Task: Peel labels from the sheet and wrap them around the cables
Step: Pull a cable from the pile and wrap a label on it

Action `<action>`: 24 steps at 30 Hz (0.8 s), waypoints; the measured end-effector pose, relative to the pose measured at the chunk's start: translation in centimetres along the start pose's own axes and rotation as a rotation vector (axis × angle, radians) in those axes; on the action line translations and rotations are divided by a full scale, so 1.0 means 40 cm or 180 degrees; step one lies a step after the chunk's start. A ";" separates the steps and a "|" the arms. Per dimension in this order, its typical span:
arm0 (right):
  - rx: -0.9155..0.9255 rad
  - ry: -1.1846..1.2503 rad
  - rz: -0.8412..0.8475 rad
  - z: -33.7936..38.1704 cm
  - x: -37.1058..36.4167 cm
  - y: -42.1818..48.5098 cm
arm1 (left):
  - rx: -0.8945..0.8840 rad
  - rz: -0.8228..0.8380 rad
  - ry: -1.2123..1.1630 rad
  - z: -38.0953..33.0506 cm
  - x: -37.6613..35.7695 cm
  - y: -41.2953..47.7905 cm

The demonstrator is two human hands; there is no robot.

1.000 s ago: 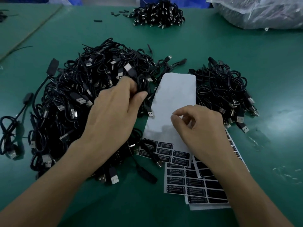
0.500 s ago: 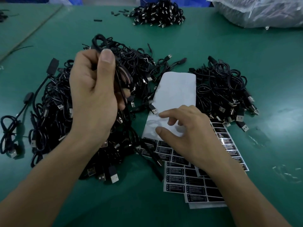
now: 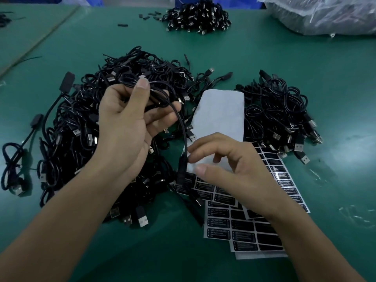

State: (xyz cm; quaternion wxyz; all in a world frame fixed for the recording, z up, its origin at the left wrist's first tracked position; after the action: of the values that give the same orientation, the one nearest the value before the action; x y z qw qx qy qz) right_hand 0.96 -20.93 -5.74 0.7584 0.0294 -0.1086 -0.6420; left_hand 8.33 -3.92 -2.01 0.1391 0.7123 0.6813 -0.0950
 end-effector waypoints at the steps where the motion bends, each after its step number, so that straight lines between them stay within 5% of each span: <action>1: -0.0049 0.0011 -0.0021 -0.001 0.000 -0.001 | 0.0003 -0.0026 -0.0010 0.000 0.002 0.001; 12: -0.0208 0.0139 -0.0339 -0.005 -0.015 0.006 | 0.0122 -0.0157 -0.0053 0.006 0.012 0.004; 16: -0.0059 -0.0329 -0.0993 -0.006 0.028 0.011 | -0.0036 -0.0253 0.0857 0.010 0.024 0.007; 20: 0.0040 -0.0633 -0.1760 -0.013 0.077 0.008 | 0.0127 0.0206 0.1737 0.017 0.015 0.001; 24: 0.0187 -0.0622 -0.1788 -0.008 0.077 0.004 | -0.0991 0.0481 0.2505 0.018 -0.013 -0.028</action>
State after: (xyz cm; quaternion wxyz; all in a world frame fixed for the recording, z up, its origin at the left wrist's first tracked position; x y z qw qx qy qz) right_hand 1.64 -23.97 -5.62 0.5358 0.0183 -0.1872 -0.8231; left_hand 7.23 -4.59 -2.59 -0.0190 0.7127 0.6346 0.2984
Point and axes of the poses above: each hand's wrist, its own y-axis towards the middle knuckle, its own x-axis out of the back of the hand, z = x × y, the point moved 2 cm from there along y, towards the middle knuckle, and after that the axes turned 8 degrees about y, right-handed, at the moved point
